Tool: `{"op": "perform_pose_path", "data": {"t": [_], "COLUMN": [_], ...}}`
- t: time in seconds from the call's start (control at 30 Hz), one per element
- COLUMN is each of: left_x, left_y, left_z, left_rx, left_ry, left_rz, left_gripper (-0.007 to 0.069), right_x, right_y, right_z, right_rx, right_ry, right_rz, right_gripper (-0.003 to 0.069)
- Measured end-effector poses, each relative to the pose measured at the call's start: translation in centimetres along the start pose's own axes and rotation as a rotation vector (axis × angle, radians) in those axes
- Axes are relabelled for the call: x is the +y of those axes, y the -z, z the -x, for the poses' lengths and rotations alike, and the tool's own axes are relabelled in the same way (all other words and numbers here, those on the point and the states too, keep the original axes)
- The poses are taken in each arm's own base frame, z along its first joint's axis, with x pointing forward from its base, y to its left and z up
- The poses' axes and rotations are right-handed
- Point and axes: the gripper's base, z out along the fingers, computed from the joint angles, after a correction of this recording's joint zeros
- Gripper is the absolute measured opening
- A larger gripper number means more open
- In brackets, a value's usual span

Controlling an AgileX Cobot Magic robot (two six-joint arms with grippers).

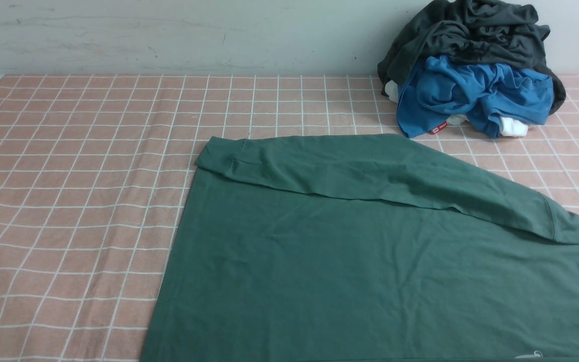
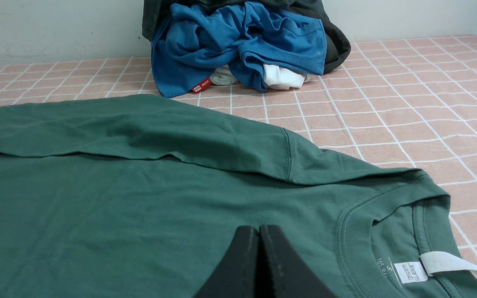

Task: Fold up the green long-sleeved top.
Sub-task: Use the left arm to clamp the cuff closest to it

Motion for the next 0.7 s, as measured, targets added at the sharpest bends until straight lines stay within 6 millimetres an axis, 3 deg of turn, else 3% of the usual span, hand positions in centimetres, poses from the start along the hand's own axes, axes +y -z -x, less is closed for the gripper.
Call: {"op": "perform_pose_path", "data": {"t": [0.7], "left_x": [0.01], "left_y": [0.0], "left_z": [0.01], "left_rx": [-0.001], "left_ry": [-0.002], "left_rz": [0.002], "left_gripper": [-0.0003], "right_x": [0.0], "right_y": [0.0], "right_z": [0.0], "right_rx": [0.0], "right_ry": [-0.051], "right_rz": [0.0], "right_gripper": [-0.0014]}}
